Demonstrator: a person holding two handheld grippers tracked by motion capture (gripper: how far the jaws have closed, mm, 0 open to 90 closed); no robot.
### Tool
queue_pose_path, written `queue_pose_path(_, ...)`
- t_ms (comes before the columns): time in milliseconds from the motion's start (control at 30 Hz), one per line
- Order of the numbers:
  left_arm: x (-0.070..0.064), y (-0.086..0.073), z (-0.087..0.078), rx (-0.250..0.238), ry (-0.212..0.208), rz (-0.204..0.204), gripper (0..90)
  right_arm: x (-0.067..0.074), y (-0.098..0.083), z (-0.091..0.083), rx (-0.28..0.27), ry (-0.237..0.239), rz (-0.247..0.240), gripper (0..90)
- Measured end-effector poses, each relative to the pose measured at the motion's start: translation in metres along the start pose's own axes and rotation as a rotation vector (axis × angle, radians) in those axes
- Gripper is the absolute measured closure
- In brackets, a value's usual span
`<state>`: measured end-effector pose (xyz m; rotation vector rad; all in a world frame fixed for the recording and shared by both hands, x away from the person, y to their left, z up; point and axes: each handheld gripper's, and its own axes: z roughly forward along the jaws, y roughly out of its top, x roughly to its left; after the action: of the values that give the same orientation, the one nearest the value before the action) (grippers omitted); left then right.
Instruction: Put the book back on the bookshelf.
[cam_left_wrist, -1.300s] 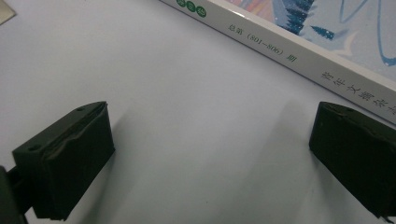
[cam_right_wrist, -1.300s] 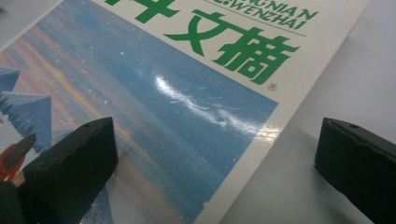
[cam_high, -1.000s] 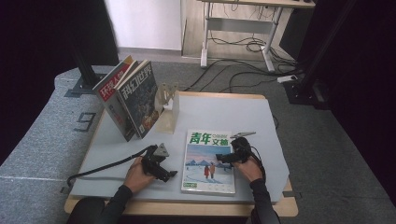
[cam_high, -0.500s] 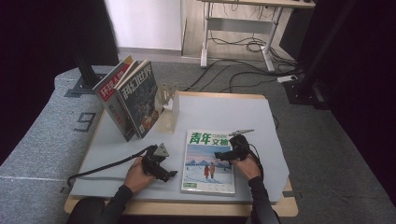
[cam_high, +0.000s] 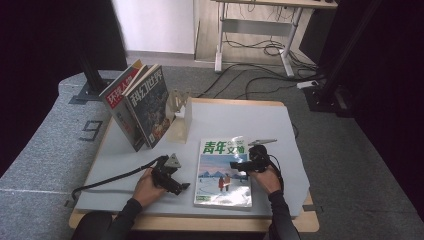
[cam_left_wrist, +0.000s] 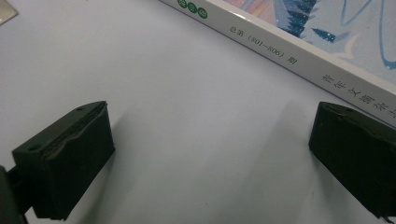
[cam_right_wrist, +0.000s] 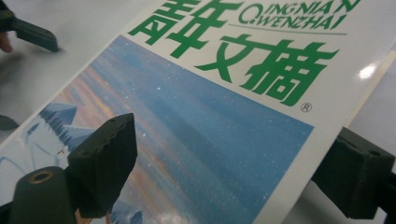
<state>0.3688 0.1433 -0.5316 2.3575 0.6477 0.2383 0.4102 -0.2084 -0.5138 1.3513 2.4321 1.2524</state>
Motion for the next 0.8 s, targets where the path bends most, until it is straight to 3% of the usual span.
queue_pose_path(200,0.0,0.0,0.0,-0.001,0.001,-0.002,0.0,-0.008,0.003,0.002,-0.032,0.044,0.045,16.9)
queue_pose_path(367,0.0,0.0,0.0,-0.001,0.001,-0.002,0.0,-0.015,0.009,0.008,-0.069,0.019,0.075,28.5)
queue_pose_path(633,0.0,0.0,0.0,0.0,0.001,-0.001,0.0,-0.013,0.023,0.021,-0.081,-0.07,-0.001,43.7)
queue_pose_path(800,-0.001,0.0,0.0,0.001,0.005,-0.004,0.0,-0.011,0.027,0.021,-0.072,-0.103,-0.015,55.4)
